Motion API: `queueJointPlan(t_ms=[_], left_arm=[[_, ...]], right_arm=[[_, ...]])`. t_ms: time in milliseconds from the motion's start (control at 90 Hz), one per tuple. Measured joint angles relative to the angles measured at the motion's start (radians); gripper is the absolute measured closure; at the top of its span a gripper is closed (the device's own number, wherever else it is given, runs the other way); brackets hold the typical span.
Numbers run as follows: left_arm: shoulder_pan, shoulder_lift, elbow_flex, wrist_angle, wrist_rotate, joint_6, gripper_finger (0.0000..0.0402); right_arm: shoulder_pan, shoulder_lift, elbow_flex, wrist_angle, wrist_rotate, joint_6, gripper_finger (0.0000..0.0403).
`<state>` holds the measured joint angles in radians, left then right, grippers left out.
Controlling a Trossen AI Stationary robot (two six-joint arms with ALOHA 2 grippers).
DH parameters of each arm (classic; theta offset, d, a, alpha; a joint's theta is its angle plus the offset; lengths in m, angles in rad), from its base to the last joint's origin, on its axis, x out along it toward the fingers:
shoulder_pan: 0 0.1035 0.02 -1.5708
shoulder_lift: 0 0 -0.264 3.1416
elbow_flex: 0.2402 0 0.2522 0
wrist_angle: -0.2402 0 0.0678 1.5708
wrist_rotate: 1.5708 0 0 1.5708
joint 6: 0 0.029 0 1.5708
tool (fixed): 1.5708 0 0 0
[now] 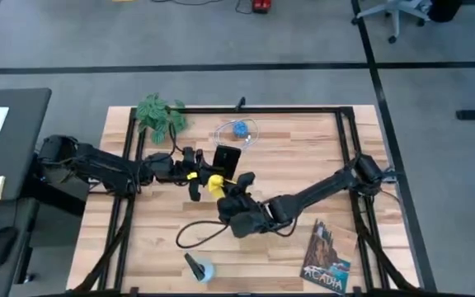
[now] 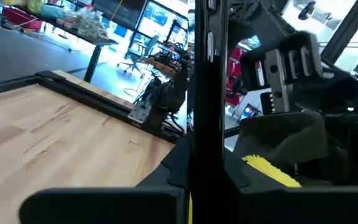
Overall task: Apply microfiber cloth
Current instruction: Wipe the cellphone using a microfiber cloth
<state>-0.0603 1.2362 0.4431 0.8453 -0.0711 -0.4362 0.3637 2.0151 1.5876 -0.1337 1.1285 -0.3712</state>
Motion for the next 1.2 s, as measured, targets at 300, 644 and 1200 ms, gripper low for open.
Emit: queueJointPlan(t_ms=[300, 644, 1200], left_arm=[[-0.012, 0.000, 0.001, -0.027, 0.024, 0.001, 0.0391], [-0.070, 0.009, 0.001, -0.072, 0.010, 0.016, 0.0391], [-0.074, 0.010, -0.001, -0.080, 0.027, 0.051, 0.0391]], right_arm=[[0.042, -0.027, 0.002, -0.252, 0.164, 0.199, 0.0403], [0.017, -0.128, 0.001, -0.156, 0.242, 0.094, 0.0403], [-0.054, -0.130, 0.001, -0.014, -0.225, 0.088, 0.0403]])
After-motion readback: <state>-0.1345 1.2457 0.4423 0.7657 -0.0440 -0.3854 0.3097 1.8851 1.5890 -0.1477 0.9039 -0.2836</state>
